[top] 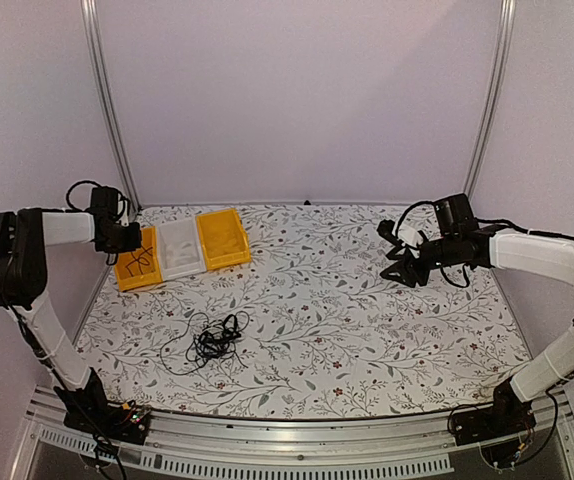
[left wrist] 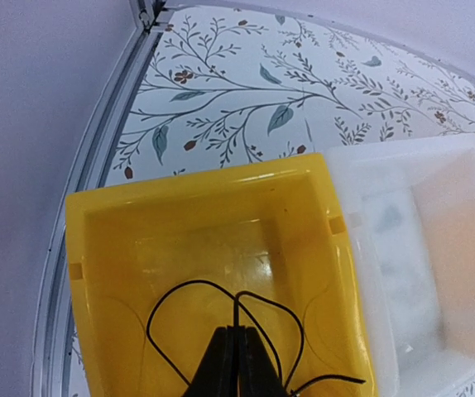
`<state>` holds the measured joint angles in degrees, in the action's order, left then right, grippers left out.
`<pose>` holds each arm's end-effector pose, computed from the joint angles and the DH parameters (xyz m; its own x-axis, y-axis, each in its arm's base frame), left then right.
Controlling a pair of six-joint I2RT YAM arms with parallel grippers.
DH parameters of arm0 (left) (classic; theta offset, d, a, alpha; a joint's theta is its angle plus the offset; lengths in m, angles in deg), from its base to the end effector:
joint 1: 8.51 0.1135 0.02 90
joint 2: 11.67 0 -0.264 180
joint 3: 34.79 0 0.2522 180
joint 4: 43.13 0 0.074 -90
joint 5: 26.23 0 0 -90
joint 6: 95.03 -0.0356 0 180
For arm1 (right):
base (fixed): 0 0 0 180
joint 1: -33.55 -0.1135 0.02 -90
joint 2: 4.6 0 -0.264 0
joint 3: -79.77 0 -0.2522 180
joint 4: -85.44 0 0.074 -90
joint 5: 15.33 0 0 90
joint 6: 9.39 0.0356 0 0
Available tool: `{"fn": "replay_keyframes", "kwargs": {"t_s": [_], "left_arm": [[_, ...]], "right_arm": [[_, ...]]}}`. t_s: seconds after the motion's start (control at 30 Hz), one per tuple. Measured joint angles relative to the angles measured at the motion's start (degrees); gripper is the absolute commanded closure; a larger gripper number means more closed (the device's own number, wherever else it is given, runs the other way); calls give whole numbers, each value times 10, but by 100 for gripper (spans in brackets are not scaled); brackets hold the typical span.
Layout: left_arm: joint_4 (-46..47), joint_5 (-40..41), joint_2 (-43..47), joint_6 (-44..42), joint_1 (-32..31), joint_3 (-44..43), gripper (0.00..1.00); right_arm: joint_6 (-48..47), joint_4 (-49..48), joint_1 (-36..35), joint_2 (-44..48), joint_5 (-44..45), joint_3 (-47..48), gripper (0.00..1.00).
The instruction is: Untangle the cables
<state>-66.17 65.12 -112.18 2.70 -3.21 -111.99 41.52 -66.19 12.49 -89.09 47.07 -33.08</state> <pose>0.3737 0.0355 0.1940 -0.6993 -0.1999 -0.6863 -0.2045 0.9759 -0.0760 0.2825 0.1265 0.2256 -0.1273 -0.6478 -0.7511 -0.9027 0.3895 -0.1829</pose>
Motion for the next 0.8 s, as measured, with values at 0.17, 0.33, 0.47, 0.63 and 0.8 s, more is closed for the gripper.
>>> {"fn": "replay_keyframes", "kwargs": {"t_s": [0.17, 0.33, 0.47, 0.63, 0.8], "left_arm": [[-15, 12, -9, 9, -1, -1, 97], [-28, 38, -17, 9, -9, -16, 97], [-36, 60, -22, 9, -20, -24, 89], [-59, 96, -23, 16, -26, -33, 64], [-77, 129, -8, 22, -28, -35, 60]], "right_arm": [[-5, 1, 0, 0, 1, 0, 44], [-8, 5, 0, 0, 1, 0, 44], [-8, 5, 0, -2, 1, 0, 43], [-8, 8, 0, -3, 0, 0, 43], [-8, 8, 0, -3, 0, 0, 43]]}}
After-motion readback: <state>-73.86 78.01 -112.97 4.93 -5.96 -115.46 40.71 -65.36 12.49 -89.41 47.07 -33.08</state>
